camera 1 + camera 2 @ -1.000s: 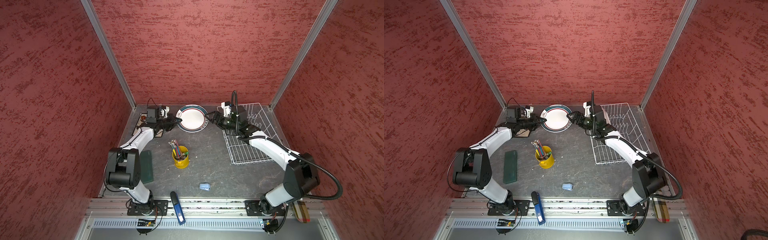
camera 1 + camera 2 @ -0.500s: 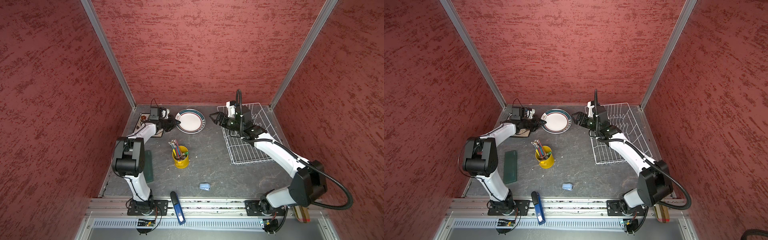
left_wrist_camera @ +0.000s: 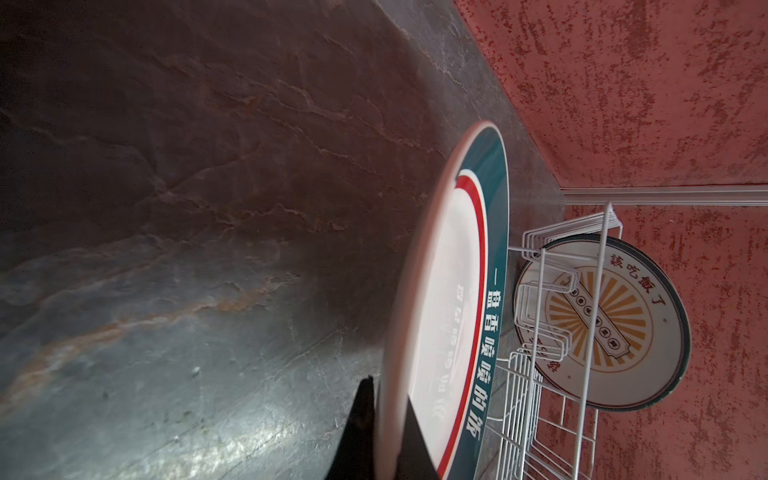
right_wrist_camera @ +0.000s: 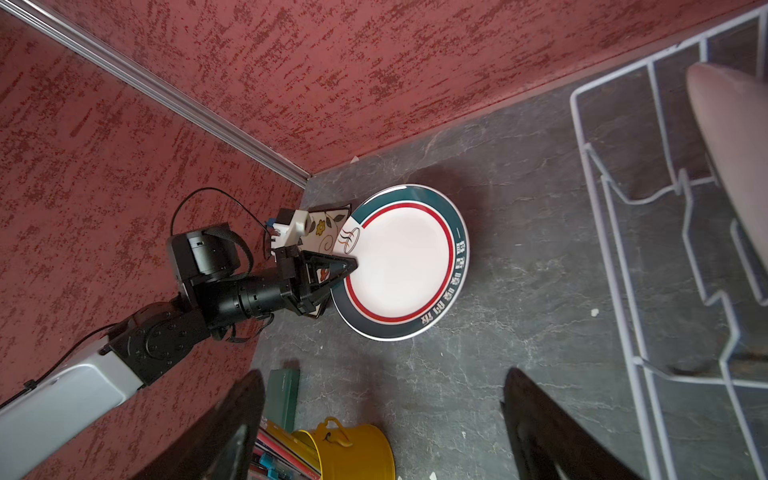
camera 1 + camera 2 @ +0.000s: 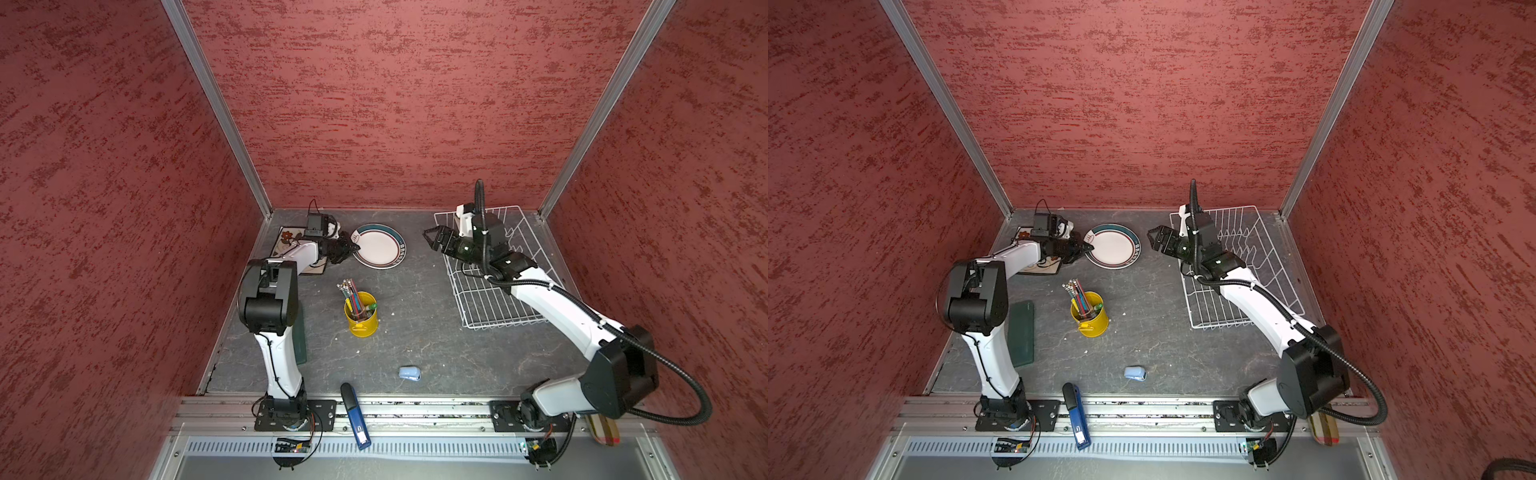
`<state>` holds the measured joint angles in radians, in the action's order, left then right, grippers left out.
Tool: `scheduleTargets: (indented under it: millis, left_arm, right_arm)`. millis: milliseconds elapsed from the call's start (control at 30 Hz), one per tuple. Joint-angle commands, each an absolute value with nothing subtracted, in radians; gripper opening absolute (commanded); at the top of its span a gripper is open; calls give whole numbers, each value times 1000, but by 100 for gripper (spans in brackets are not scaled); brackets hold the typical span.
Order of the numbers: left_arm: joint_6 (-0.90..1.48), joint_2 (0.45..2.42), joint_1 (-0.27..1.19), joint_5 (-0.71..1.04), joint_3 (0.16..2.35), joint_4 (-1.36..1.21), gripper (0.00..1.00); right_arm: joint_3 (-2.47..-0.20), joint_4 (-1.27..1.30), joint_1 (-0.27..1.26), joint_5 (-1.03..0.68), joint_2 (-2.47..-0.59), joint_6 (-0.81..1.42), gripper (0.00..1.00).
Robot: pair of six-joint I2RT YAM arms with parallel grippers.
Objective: Unload the plates from the dish rack
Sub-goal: 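Lower the plate flat with the left gripper while the right gripper moves over the rack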
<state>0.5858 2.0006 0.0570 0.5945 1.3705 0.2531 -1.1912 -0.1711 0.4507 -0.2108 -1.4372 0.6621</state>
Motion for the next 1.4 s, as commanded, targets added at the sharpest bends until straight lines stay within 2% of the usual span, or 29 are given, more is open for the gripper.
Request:
scheduleTargets:
  millis: [0,1067,1367]
  left_arm:
    - [570,2019,65,600,1408,228,0]
    - [597,2132,67,608,1439,187,0]
    - [597,2128,67,608,1439,198,20]
  right_arm:
    - [-1180,-191,446,-172,-1401,638,91]
    - [-1150,-202,446,-145,-1389,631,91]
    - [-1146,-208,446,-139,-1385,629,91]
